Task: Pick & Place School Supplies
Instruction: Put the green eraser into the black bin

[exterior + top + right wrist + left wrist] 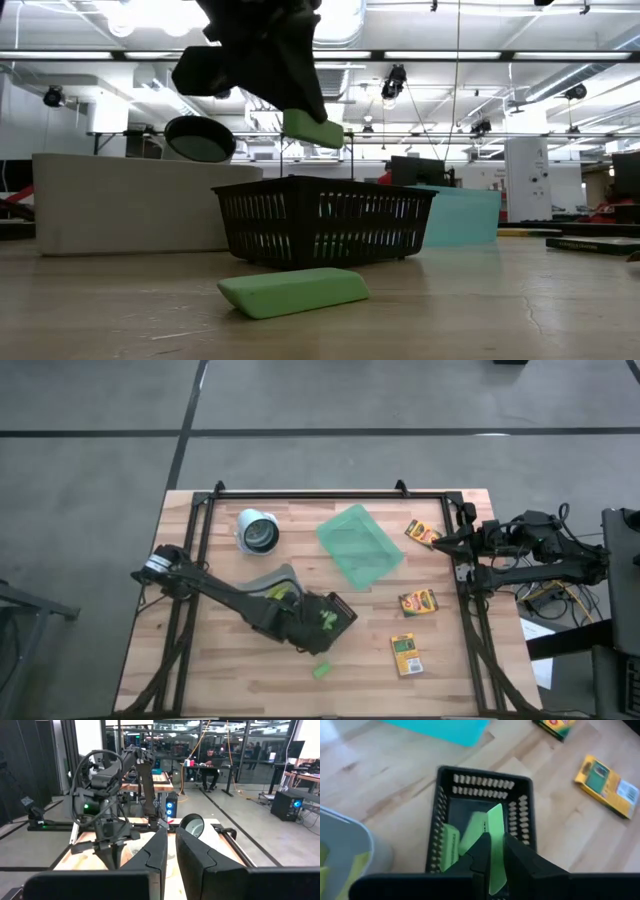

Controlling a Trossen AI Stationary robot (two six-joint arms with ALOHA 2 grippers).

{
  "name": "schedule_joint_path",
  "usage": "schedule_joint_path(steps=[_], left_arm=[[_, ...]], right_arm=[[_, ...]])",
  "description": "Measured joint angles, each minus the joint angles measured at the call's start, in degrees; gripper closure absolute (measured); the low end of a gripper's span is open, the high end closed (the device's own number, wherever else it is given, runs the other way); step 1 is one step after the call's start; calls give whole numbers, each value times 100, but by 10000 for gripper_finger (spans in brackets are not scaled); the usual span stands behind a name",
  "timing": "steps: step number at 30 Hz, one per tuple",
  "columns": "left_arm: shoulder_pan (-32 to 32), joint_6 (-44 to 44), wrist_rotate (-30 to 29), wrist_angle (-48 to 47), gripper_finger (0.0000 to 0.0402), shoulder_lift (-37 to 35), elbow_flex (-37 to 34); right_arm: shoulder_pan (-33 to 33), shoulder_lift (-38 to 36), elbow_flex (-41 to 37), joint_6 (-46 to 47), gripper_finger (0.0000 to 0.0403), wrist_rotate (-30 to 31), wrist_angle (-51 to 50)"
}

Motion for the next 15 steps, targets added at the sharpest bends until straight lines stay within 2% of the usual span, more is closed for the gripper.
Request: schedule_joint_path(steps=[15], left_arm=[[11, 139, -102, 305, 362, 288, -264]], right_arm=[[0, 0, 2, -2, 367, 0, 0]])
